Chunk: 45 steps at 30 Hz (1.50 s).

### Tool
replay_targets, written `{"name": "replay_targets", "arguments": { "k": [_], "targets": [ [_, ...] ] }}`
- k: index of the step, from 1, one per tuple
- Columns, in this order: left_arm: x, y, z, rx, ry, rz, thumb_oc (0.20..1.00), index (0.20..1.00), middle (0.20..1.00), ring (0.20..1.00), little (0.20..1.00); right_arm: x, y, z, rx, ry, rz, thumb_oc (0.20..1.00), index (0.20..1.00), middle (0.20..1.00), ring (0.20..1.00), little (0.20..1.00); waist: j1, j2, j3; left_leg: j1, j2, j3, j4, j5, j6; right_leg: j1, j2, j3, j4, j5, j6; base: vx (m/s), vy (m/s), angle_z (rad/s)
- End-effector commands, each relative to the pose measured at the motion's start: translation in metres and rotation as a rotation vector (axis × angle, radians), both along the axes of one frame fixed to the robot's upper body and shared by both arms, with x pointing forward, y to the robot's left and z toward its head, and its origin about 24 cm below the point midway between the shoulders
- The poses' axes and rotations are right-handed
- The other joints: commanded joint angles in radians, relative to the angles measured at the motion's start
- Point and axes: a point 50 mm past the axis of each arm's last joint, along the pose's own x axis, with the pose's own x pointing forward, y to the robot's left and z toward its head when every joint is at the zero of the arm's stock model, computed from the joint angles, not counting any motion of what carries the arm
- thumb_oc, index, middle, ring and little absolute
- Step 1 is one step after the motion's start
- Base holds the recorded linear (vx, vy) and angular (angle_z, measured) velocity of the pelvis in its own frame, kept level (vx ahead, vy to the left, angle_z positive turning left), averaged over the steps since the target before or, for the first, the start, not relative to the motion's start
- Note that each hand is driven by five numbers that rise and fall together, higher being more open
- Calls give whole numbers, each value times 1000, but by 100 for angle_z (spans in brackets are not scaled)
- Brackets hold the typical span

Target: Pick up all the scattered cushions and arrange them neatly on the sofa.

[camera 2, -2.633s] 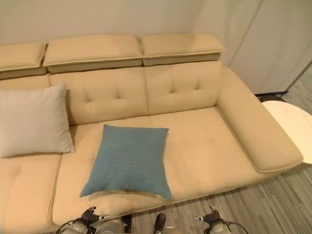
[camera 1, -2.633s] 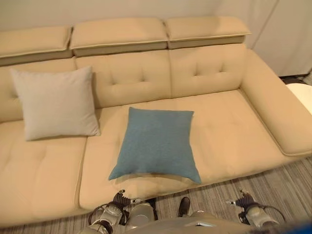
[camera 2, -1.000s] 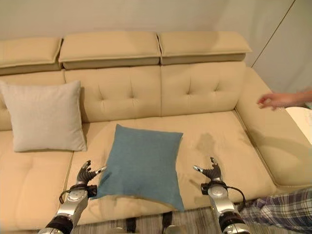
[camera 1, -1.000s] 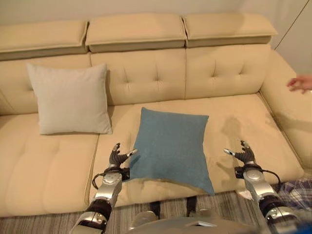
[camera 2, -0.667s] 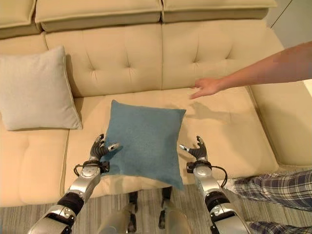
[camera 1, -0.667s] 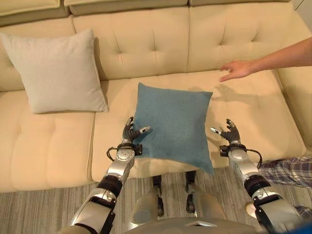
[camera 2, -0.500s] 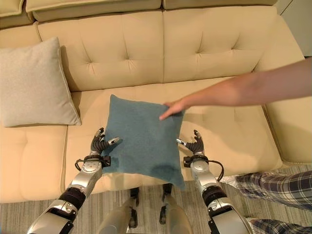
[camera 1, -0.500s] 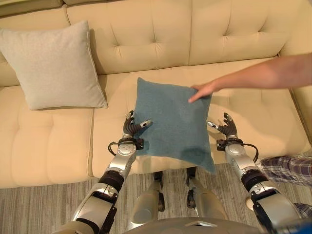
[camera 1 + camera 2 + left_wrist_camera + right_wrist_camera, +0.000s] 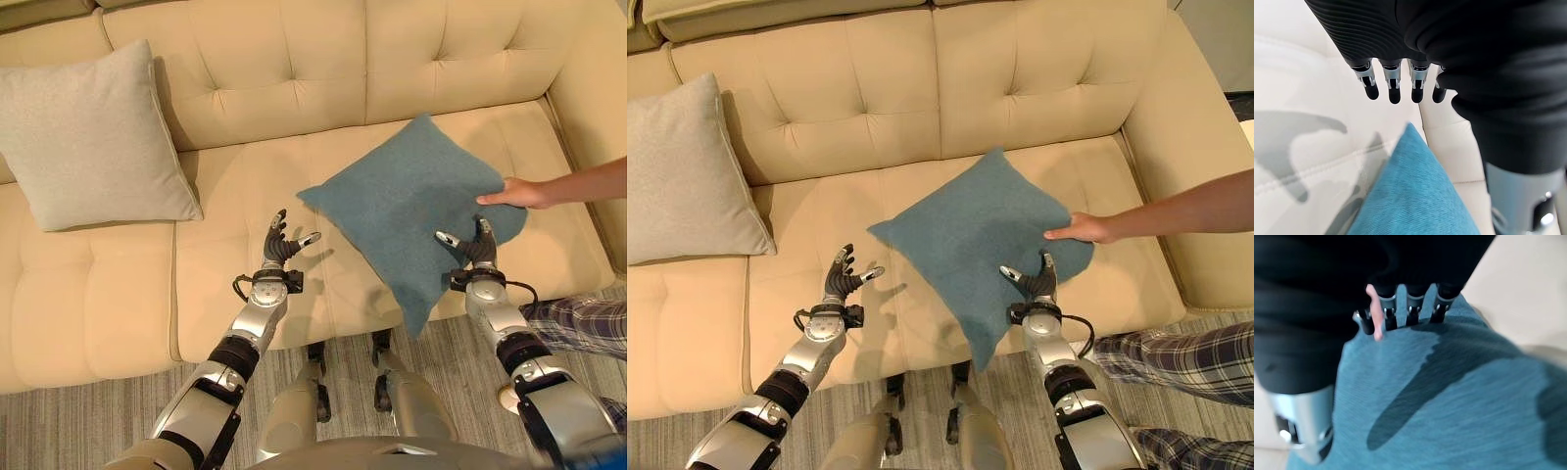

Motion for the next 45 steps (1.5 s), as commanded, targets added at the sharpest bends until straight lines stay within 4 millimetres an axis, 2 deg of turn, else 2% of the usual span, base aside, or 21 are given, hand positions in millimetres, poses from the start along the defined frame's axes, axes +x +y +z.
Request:
{"name": "replay_targets", "arguments": {
  "k": [1,12,19,22,23,24,29,36,40,45],
  "targets": [
    [-3,-5,2,19,-34,-40,1000,1000,1000,1000,1000,-4,51,-7,96,-20,165,1000,1000,1000,1000,1000,30,-17,-54,-5,-44,-38,5,-55,-58,29,-45,30,13,-59,99,0,0,0],
    [-39,21,-38,54,137,-8,1000,1000,1000,1000,1000,-44,23,-47,69,149,102,1000,1000,1000,1000,1000,24,-27,-109,104,-38,-32,5,-87,-53,139,-40,26,6,-88,107,39,-6,2],
    [-77,44,-76,105,327,13,1000,1000,1000,1000,1000,-75,-4,-71,27,284,55,1000,1000,1000,1000,1000,24,-30,-143,161,-33,-30,5,-97,-57,201,-36,19,6,-103,110,11,-4,0],
    [-99,53,-97,135,444,18,1000,1000,1000,1000,1000,-89,-12,-82,-1,354,54,1000,1000,1000,1000,1000,23,-31,-155,176,-30,-28,5,-99,-57,219,-36,17,6,-107,110,0,0,0],
    [-99,53,-97,135,444,18,1000,1000,1000,1000,1000,-89,-12,-82,-1,354,54,1000,1000,1000,1000,1000,23,-31,-155,176,-30,-28,5,-99,-57,219,-36,17,6,-107,110,0,0,0],
    [-113,58,-109,155,523,23,1000,1000,1000,1000,1000,-99,-17,-91,-19,414,55,1000,1000,1000,1000,1000,23,-34,-160,182,-28,-27,5,-100,-58,226,-34,15,6,-108,110,0,0,0],
    [-148,69,-135,198,706,37,1000,1000,1000,1000,1000,-126,-25,-111,-50,560,61,1000,1000,1000,1000,1000,22,-38,-162,201,-25,-26,5,-101,-59,248,-32,12,6,-113,107,0,0,0],
    [-189,76,-157,231,903,46,1000,1000,1000,1000,1000,-162,-32,-132,-77,746,68,1000,1000,1000,1000,1000,23,-40,-157,222,-21,-26,5,-103,-60,272,-30,5,6,-115,104,-5,0,0],
    [-206,76,-164,249,984,25,1000,1000,1000,1000,1000,-175,-33,-139,-82,815,73,1000,1000,1000,1000,1000,23,-38,-155,235,-21,-21,5,-108,-57,283,-29,3,10,-118,105,-16,14,-2],
    [-215,78,-167,266,1029,3,1000,1000,1000,1000,1000,-181,-35,-142,-88,856,80,1000,1000,1000,1000,1000,27,-39,-152,258,-24,-19,5,-121,-46,289,-31,12,25,-121,106,2,31,-12]
  ]
}}
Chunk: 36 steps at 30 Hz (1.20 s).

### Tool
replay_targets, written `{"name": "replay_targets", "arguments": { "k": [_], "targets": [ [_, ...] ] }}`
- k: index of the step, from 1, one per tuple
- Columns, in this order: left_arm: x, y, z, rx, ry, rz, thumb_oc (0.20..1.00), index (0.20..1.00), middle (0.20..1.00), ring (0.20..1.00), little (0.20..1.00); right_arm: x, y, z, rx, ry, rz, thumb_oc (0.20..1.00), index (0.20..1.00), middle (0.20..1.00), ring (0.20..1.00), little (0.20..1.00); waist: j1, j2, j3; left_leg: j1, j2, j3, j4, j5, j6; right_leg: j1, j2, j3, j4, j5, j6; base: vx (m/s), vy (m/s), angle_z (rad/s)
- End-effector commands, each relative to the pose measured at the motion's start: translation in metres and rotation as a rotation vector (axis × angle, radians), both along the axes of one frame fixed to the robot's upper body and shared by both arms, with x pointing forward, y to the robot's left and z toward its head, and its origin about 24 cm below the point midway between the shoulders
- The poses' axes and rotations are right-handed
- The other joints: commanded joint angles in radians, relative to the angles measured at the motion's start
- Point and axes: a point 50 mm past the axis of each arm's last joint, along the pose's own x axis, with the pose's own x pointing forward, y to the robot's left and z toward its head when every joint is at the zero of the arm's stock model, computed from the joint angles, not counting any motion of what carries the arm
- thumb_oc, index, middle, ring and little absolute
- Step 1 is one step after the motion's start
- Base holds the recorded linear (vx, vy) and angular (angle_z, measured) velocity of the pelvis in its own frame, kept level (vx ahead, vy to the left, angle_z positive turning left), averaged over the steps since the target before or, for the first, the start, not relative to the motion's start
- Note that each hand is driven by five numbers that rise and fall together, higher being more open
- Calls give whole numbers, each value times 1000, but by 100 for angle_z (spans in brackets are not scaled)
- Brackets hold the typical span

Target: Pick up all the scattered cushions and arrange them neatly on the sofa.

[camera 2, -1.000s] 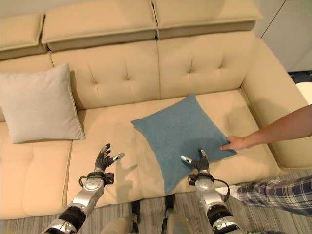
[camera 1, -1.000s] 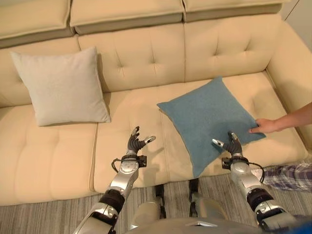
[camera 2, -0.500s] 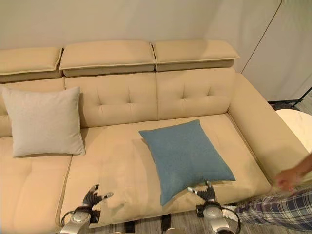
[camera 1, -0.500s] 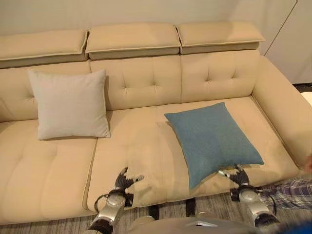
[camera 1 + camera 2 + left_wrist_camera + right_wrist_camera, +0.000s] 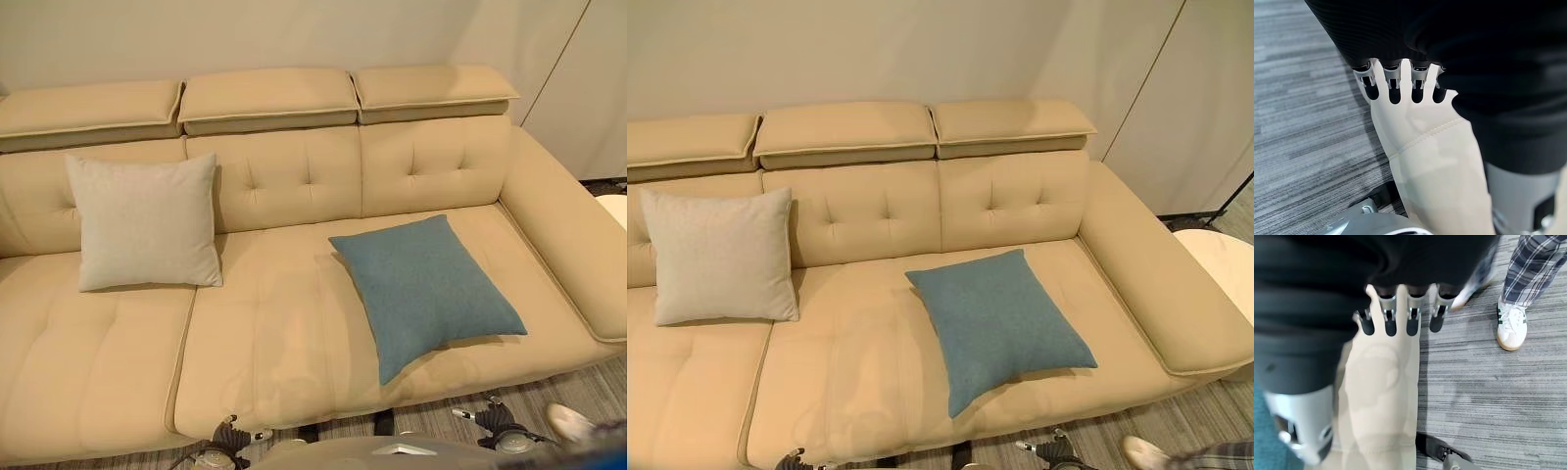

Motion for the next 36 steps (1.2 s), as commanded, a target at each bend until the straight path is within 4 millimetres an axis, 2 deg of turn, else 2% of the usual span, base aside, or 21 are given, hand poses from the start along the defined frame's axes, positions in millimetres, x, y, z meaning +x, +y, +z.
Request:
{"name": "replay_targets", "arguments": {
  "k": [1,4,6,7,8,10,13,16,19,20,21,22,23,25,26,28,31,32,33,35,36],
  "targets": [
    [21,-5,2,-9,-24,-41,1000,1000,1000,1000,1000,25,1,6,-21,-38,45,1000,1000,1000,1000,1000,20,-9,46,26,-22,-39,11,-89,-28,68,-23,-1,39,-92,99,-1,37,-12],
    [24,-5,3,-7,-30,-45,1000,1000,1000,1000,1000,28,-2,7,-27,-40,46,1000,1000,1000,1000,1000,25,-10,50,32,-30,-51,11,-93,-18,56,-26,13,68,-98,99,-23,55,-8],
    [30,-3,5,0,-48,-48,1000,1000,1000,1000,1000,34,-3,10,-37,-50,59,1000,1000,1000,1000,1000,29,-4,73,27,-37,-58,11,-93,2,-13,-33,21,184,-115,105,-114,79,-22],
    [37,1,8,14,-67,-47,1000,1000,1000,1000,1000,40,-1,11,-35,-58,71,1000,1000,1000,1000,1000,25,2,93,18,-32,-61,14,-85,10,-76,-37,44,291,-124,121,-94,50,-46],
    [37,1,8,14,-67,-47,1000,1000,1000,1000,1000,40,-1,11,-35,-58,71,1000,1000,1000,1000,1000,26,1,93,17,-33,-61,14,-85,10,-78,-37,44,293,-125,121,-50,-55,-42],
    [40,5,9,29,-73,-47,1000,1000,1000,1000,1000,46,-1,14,-39,-75,72,1000,1000,1000,1000,1000,34,3,91,8,-20,-58,28,-94,8,-69,-80,60,253,-111,118,16,-171,-2],
    [41,7,10,35,-76,-38,1000,1000,1000,1000,1000,48,1,14,-35,-78,75,1000,1000,1000,1000,1000,40,-1,91,3,-5,-60,44,-103,-3,-62,-110,61,221,-88,119,24,-182,-26],
    [40,10,10,42,-80,-17,1000,1000,1000,1000,1000,50,2,14,-36,-83,85,1000,1000,1000,1000,1000,47,-14,88,-2,10,-54,64,-110,-21,-36,-132,25,173,-73,128,49,-270,-3],
    [40,7,10,29,-88,12,1000,1000,1000,1000,1000,49,4,14,-27,-92,81,1000,1000,1000,1000,1000,44,-27,80,-12,57,-67,83,-97,-63,-5,-97,9,133,-94,112,74,-370,23],
    [43,5,10,21,-99,8,1000,1000,1000,1000,1000,50,3,15,-27,-99,72,1000,1000,1000,1000,1000,41,-31,85,-26,75,-70,108,-95,-73,2,-82,8,122,-103,101,-8,-477,33],
    [52,-5,11,-13,-134,10,1000,1000,1000,1000,1000,49,-2,16,-40,-105,55,1000,1000,1000,1000,1000,33,-33,104,-77,102,-73,192,-86,-89,28,-58,-17,89,-119,77,-24,-357,33],
    [52,-5,11,-13,-134,10,1000,1000,1000,1000,1000,49,-2,16,-40,-105,55,1000,1000,1000,1000,1000,32,-33,104,-79,102,-74,195,-88,-90,28,-58,-18,89,-119,77,-51,-433,58],
    [65,-14,15,-52,-191,9,1000,1000,1000,1000,1000,43,-8,15,-51,-96,27,1000,1000,1000,1000,1000,16,-43,119,-118,141,-5,271,-74,-84,46,-49,-47,87,-139,51,-26,-200,50],
    [67,-16,15,-56,-193,-5,1000,1000,1000,1000,1000,40,-8,14,-49,-91,20,1000,1000,1000,1000,1000,11,-46,121,-125,144,18,292,-82,-76,50,-46,-50,87,-145,43,-5,-177,53],
    [66,-19,14,-61,-183,-31,1000,1000,1000,1000,1000,37,-8,13,-46,-77,18,1000,1000,1000,1000,1000,14,-46,125,-131,97,10,313,-116,-59,60,-36,-44,86,-149,33,39,-136,32],
    [64,-22,12,-63,-167,-45,1000,1000,1000,1000,1000,31,-7,10,-46,-54,14,1000,1000,1000,1000,1000,8,-48,115,-142,51,19,306,-127,-47,62,-33,-50,83,-148,35,61,-76,8],
    [57,-21,10,-63,-143,-51,1000,1000,1000,1000,1000,25,-5,7,-52,-24,30,1000,1000,1000,1000,1000,21,-46,108,-183,1,56,303,-134,-27,68,-18,-36,79,-151,38,70,-8,21],
    [57,-21,10,-63,-143,-51,1000,1000,1000,1000,1000,25,-5,7,-52,-24,30,1000,1000,1000,1000,1000,21,-46,108,-183,1,56,303,-134,-27,68,-18,-36,79,-151,38,117,46,-8],
    [50,-20,8,-67,-130,-9,1000,1000,1000,1000,1000,28,-1,7,-51,-29,49,1000,1000,1000,1000,1000,34,-42,103,-158,-28,16,257,-135,-19,61,-3,-24,97,-160,44,156,75,-20],
    [39,-14,5,-50,-92,13,1000,1000,1000,1000,1000,30,4,6,-42,-33,68,1000,1000,1000,1000,1000,40,-39,93,-113,-39,0,200,-133,-9,52,-2,-23,159,-181,54,206,119,-45],
    [35,-10,5,-45,-83,36,1000,1000,1000,1000,1000,32,9,6,-34,-35,95,1000,1000,1000,1000,1000,52,-38,92,-85,-44,-10,165,-134,9,21,-16,-30,247,-189,70,155,125,-49]
  ]
}}
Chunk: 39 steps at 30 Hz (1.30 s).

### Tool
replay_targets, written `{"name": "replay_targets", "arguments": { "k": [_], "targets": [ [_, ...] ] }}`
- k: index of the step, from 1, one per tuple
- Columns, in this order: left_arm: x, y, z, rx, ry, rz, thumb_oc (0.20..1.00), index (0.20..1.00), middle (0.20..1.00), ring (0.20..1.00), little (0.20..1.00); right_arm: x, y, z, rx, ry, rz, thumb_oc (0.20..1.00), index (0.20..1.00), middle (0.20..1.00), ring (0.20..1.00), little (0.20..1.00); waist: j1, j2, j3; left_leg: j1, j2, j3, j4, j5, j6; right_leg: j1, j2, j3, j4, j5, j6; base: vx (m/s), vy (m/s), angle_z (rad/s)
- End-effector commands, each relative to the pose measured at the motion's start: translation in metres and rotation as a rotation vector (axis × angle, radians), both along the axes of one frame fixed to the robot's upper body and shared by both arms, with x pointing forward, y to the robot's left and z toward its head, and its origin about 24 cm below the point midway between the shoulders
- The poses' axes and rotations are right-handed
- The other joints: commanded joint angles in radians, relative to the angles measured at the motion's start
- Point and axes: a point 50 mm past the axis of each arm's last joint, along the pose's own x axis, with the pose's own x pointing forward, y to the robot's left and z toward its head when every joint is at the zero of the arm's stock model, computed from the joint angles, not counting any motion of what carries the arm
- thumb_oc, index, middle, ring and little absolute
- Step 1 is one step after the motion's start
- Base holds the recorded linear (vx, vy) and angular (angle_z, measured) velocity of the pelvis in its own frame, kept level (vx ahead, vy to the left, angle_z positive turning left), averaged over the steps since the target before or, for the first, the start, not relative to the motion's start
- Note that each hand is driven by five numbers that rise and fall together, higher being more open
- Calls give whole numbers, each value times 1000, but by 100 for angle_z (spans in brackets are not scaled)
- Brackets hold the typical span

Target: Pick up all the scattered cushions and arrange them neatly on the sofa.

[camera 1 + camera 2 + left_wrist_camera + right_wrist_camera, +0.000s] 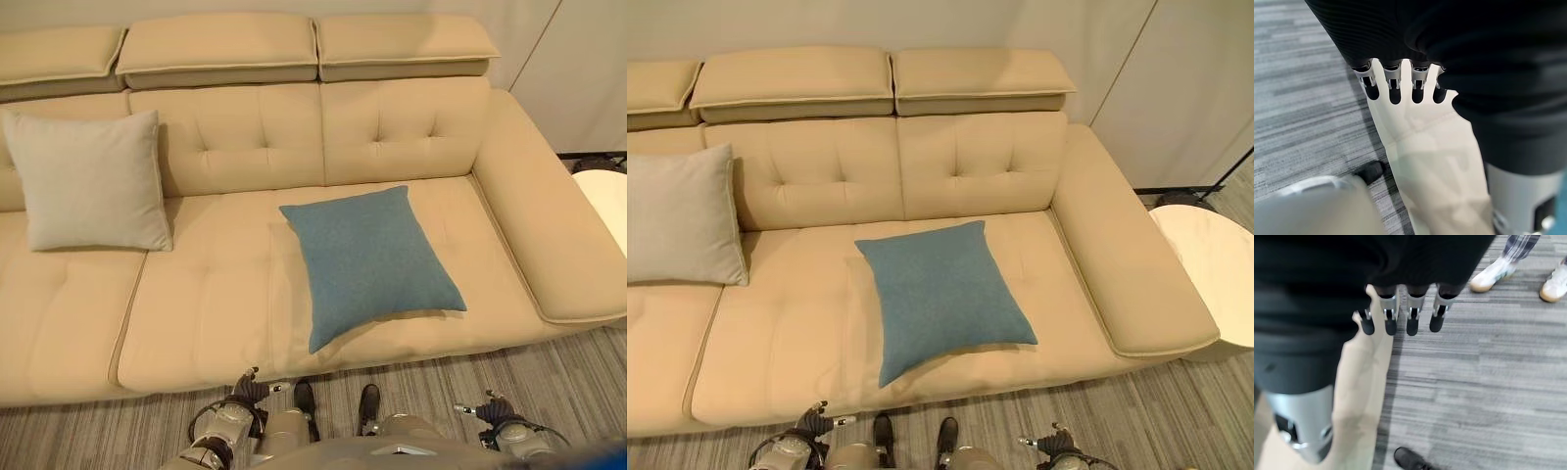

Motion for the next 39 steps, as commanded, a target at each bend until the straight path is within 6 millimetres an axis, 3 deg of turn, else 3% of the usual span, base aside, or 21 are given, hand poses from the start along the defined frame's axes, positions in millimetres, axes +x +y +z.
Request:
{"name": "replay_targets", "arguments": {
  "k": [1,5,8,14,20,22,24,26,28,32,33,35,39],
  "targets": [
    [-11,5,-2,19,20,13,1000,1000,1000,1000,1000,16,7,4,-21,-35,81,1000,1000,1000,1000,1000,47,-24,-18,-59,-34,-27,131,-110,-4,-46,-70,21,261,-93,136,118,104,-46],
    [-7,11,1,36,6,15,1000,1000,1000,1000,1000,21,8,6,-26,-44,104,1000,1000,1000,1000,1000,43,-15,-4,-18,-32,-34,102,-110,12,-119,-103,34,382,-46,171,65,29,-13],
    [-3,13,2,44,-5,2,1000,1000,1000,1000,1000,27,4,9,-42,-59,108,1000,1000,1000,1000,1000,35,-4,-10,4,-30,-44,88,-118,9,-127,-142,31,289,-35,156,131,-81,1],
    [-5,16,2,57,1,11,1000,1000,1000,1000,1000,33,3,12,-53,-72,124,1000,1000,1000,1000,1000,23,-13,-16,36,-28,-56,94,-139,-17,-111,-173,63,135,37,178,102,-160,2],
    [-8,15,1,38,-11,93,1000,1000,1000,1000,1000,31,4,11,-56,-88,113,1000,1000,1000,1000,1000,15,-18,-33,30,29,-77,94,-119,-71,-59,-131,41,82,11,149,72,-247,12],
    [-4,13,2,27,-24,98,1000,1000,1000,1000,1000,30,1,12,-55,-95,86,1000,1000,1000,1000,1000,7,-21,-27,3,50,-74,130,-109,-91,-42,-114,32,66,-6,131,7,-232,42],
    [6,10,4,19,-52,87,1000,1000,1000,1000,1000,29,-5,13,-69,-101,65,1000,1000,1000,1000,1000,0,-30,-9,-66,72,-66,243,-95,-109,-26,-109,14,49,-16,113,-41,-219,50],
    [10,8,6,15,-63,74,1000,1000,1000,1000,1000,27,-8,14,-77,-99,56,1000,1000,1000,1000,1000,-1,-35,3,-95,78,-56,298,-88,-109,-20,-106,5,47,-21,102,-43,-144,62],
    [14,4,7,1,-82,75,1000,1000,1000,1000,1000,20,-14,13,-88,-81,25,1000,1000,1000,1000,1000,-9,-42,11,-120,95,-5,362,-92,-96,2,-100,-16,33,-34,83,15,-123,49],
    [8,2,4,2,-60,62,1000,1000,1000,1000,1000,11,-20,11,-100,-54,-7,1000,1000,1000,1000,1000,-5,-42,-2,-146,70,48,291,-90,-75,27,-90,-32,21,-47,87,73,-22,24],
    [6,4,4,-3,-57,80,1000,1000,1000,1000,1000,13,-21,11,-98,-62,-15,1000,1000,1000,1000,1000,-4,-39,-6,-127,77,56,250,-80,-82,26,-85,-30,28,-55,86,111,41,4],
    [1,4,2,-3,-49,93,1000,1000,1000,1000,1000,16,-21,13,-99,-81,-19,1000,1000,1000,1000,1000,-4,-36,-14,-99,50,24,197,-83,-74,24,-76,-20,41,-59,93,153,60,14],
    [1,10,4,8,-66,116,1000,1000,1000,1000,1000,23,-25,18,-103,-123,-38,1000,1000,1000,1000,1000,1,-38,-35,-58,35,30,152,-88,-66,32,-77,-13,42,-61,100,127,44,-8]
  ]
}}
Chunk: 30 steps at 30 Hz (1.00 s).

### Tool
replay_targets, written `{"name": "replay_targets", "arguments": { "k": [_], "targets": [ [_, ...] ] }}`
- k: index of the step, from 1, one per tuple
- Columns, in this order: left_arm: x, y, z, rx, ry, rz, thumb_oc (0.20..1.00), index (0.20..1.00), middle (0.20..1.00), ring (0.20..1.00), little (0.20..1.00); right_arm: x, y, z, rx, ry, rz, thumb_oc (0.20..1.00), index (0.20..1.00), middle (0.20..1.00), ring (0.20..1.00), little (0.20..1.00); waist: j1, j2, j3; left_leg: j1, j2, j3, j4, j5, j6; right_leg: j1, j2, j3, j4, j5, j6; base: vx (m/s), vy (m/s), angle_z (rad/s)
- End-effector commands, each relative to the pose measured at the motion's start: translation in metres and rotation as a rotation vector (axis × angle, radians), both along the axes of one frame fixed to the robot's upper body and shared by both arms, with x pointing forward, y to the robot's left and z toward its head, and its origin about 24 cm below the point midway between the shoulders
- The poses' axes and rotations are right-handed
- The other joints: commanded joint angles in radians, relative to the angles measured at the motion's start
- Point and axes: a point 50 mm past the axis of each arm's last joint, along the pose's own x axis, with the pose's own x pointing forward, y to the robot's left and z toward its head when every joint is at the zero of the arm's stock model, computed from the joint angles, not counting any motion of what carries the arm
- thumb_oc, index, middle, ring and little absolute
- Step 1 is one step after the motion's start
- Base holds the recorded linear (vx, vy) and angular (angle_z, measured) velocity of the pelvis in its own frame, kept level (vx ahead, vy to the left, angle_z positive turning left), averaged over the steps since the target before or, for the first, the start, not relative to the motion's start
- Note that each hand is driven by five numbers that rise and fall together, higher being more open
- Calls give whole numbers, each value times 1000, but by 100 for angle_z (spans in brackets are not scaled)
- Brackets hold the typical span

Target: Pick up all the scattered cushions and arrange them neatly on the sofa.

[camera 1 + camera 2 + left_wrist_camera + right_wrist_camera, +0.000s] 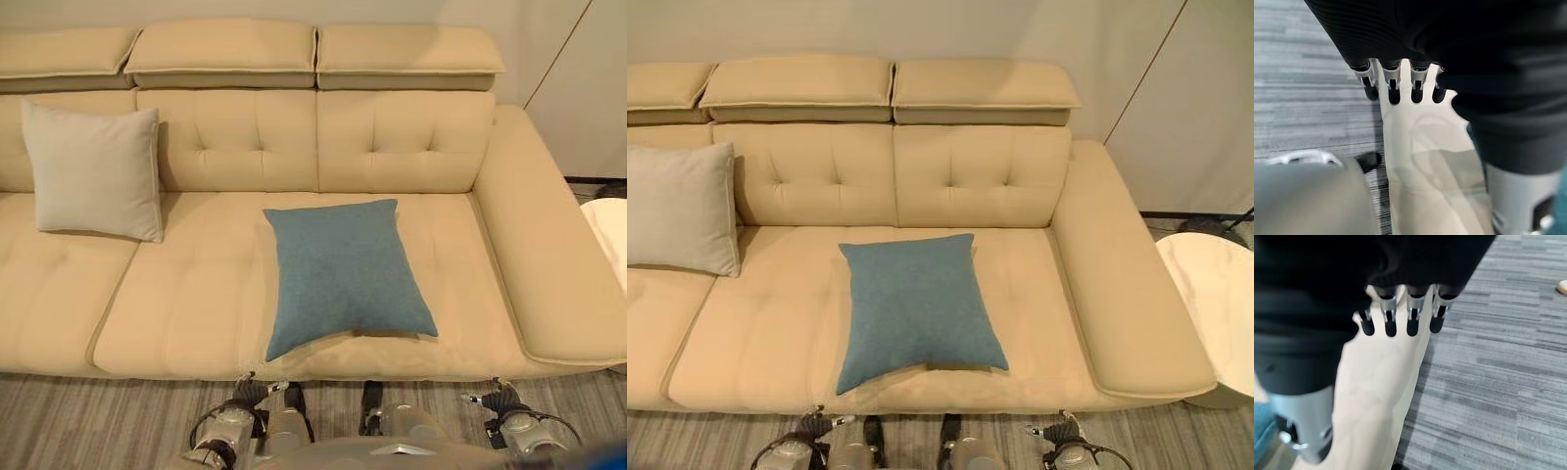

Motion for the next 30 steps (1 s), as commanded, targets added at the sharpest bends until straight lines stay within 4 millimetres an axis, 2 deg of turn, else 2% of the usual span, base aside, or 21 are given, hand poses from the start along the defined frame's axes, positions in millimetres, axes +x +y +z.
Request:
{"name": "replay_targets", "arguments": {
  "k": [1,2,4,6,10,11,13,15,16,21,26,30],
  "targets": [
    [-1,20,7,52,-46,43,1000,1000,1000,1000,1000,27,-4,14,-1,-151,-49,1000,1000,1000,1000,1000,25,-39,-40,-22,-43,4,52,-49,-6,125,-68,59,-48,-41,138,133,45,-7],
    [-1,20,7,52,-46,43,1000,1000,1000,1000,1000,27,-4,14,-1,-151,-49,1000,1000,1000,1000,1000,25,-39,-40,-21,-43,5,51,-49,-6,126,-68,60,-48,-41,138,179,71,-10],
    [9,30,15,74,-127,107,1000,1000,1000,1000,1000,46,-17,32,-29,-270,-71,1000,1000,1000,1000,1000,35,-42,-54,16,-55,14,11,-55,2,141,-75,62,-63,-35,153,169,66,-4],
    [11,31,17,74,-146,118,1000,1000,1000,1000,1000,50,-19,36,-34,-293,-73,1000,1000,1000,1000,1000,36,-42,-55,23,-57,15,0,-53,2,143,-75,61,-66,-34,156,77,29,4],
    [42,36,41,53,-346,214,1000,1000,1000,1000,1000,80,-27,65,-68,-463,-82,1000,1000,1000,1000,1000,38,-40,-48,35,-60,19,-41,-48,3,133,-79,60,-85,-19,173,43,13,3],
    [42,36,41,53,-346,214,1000,1000,1000,1000,1000,80,-27,65,-68,-463,-82,1000,1000,1000,1000,1000,38,-40,-48,35,-60,19,-41,-48,3,133,-79,60,-85,-19,173,0,0,0],
    [55,38,50,45,-411,236,1000,1000,1000,1000,1000,92,-25,73,-68,-509,-75,1000,1000,1000,1000,1000,37,-39,-38,25,-58,20,-41,-45,2,117,-78,62,-87,-15,174,-54,-21,0],
    [77,36,66,39,-511,240,1000,1000,1000,1000,1000,107,-22,85,-67,-568,-67,1000,1000,1000,1000,1000,36,-37,-13,-8,-53,18,-35,-41,0,79,-80,66,-83,-7,174,-174,-41,-2],
    [97,34,82,36,-601,240,1000,1000,1000,1000,1000,122,-18,96,-53,-625,-67,1000,1000,1000,1000,1000,36,-35,19,-53,-49,15,-22,-33,-3,32,-84,71,-73,3,173,-268,-50,-4],
    [149,17,130,-37,-850,259,1000,1000,1000,1000,1000,162,-11,134,30,-818,-128,1000,1000,1000,1000,1000,36,-23,79,-219,-43,6,47,-19,-12,-131,-99,71,-6,18,160,-209,-41,2],
    [183,-4,172,-150,-1038,235,1000,1000,1000,1000,1000,193,0,166,155,-965,-160,1000,1000,1000,1000,1000,41,-8,103,-328,-41,-1,71,6,-17,-250,-108,65,44,21,152,-89,-55,-1],
    [203,-18,201,-199,-1138,175,1000,1000,1000,1000,1000,215,2,196,193,-1055,-151,1000,1000,1000,1000,1000,48,9,122,-385,-38,-4,69,28,-24,-321,-112,62,68,22,151,-72,-41,0]
  ]
}}
